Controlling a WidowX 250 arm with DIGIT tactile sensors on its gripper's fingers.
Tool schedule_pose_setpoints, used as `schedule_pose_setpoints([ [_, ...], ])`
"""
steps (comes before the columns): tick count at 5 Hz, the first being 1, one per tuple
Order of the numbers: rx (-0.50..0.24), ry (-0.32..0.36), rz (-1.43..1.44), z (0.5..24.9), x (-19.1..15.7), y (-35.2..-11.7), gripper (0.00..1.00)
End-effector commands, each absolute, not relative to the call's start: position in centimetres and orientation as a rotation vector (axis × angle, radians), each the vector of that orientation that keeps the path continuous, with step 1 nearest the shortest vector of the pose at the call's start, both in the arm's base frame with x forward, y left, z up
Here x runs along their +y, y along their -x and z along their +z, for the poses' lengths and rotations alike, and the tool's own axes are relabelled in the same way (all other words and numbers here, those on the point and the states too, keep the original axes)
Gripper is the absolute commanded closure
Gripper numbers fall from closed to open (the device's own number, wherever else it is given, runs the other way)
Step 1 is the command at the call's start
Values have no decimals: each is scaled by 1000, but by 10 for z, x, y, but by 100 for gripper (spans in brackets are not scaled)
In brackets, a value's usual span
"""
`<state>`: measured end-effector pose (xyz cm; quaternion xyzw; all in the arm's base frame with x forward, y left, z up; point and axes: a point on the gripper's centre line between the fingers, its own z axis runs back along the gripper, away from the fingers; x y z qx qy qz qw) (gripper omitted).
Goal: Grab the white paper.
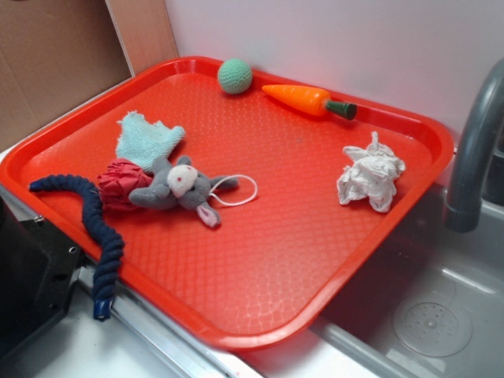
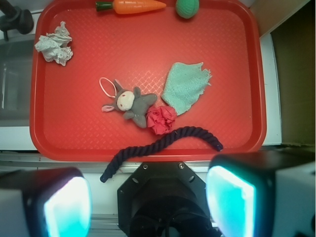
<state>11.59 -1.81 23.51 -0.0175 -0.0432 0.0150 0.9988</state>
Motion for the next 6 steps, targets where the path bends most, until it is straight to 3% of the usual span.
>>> schedule_pose_setpoints([
  [1,-86,35,30,235,-18,-116,0],
  [3,-146,9,-256,223,-31,-142,0],
  [5,-255,44,-582,191,-61,-184,0],
  [6,-308,141,-698,173,-74,-208,0],
])
